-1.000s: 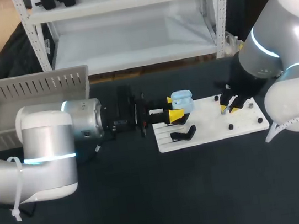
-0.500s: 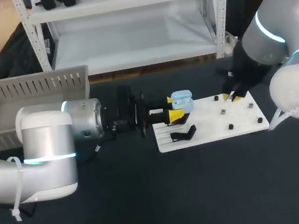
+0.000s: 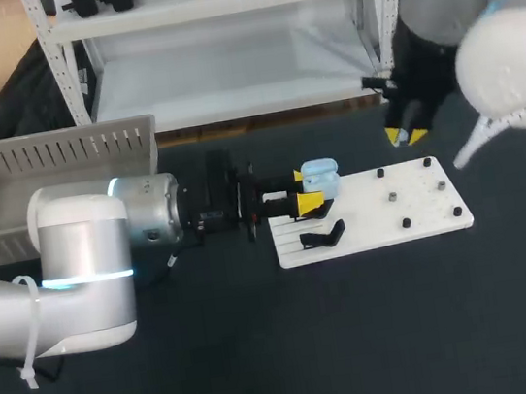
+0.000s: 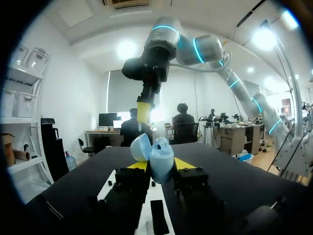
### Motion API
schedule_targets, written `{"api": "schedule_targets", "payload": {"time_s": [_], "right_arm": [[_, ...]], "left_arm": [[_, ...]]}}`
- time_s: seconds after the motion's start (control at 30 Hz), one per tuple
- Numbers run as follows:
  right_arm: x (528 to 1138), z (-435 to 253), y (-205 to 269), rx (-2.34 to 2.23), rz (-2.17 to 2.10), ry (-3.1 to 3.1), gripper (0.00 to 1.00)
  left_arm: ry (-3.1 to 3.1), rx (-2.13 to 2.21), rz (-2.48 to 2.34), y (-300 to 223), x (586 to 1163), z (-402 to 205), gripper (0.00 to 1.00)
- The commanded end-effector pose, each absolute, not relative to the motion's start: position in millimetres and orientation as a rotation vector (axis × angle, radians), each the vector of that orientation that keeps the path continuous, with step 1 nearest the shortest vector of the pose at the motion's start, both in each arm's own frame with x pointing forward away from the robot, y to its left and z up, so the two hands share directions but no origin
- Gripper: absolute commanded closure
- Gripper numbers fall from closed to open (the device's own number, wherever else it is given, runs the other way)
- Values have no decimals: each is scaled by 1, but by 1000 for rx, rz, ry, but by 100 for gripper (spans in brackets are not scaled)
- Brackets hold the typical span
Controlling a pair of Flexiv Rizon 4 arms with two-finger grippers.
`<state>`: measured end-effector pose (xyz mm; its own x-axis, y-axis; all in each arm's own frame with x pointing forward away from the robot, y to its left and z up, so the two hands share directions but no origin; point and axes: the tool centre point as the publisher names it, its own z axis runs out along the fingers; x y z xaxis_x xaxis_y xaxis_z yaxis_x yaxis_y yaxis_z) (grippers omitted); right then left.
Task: Pick up each earbud case from the left stands, insert the matching earbuds, close the lid, and place the case in the box.
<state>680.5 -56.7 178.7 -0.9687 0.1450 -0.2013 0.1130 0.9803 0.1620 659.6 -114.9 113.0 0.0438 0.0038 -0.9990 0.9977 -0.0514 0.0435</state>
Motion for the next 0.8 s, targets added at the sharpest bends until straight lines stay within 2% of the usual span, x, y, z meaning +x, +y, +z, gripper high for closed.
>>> {"api": "schedule_targets", "payload": {"time_s": [0.03, 0.63, 0.8], "right_arm": [[666, 209, -43, 144, 224, 2917, 100], [659, 217, -32, 107, 286, 2931, 100], [648, 213, -9, -78, 272, 2961, 100]], "left_arm": [[1155, 1267, -1210, -114, 658, 113, 100], [1155, 1267, -1210, -114, 658, 113, 100], [1155, 1267, -1210, -114, 658, 113, 100]]}}
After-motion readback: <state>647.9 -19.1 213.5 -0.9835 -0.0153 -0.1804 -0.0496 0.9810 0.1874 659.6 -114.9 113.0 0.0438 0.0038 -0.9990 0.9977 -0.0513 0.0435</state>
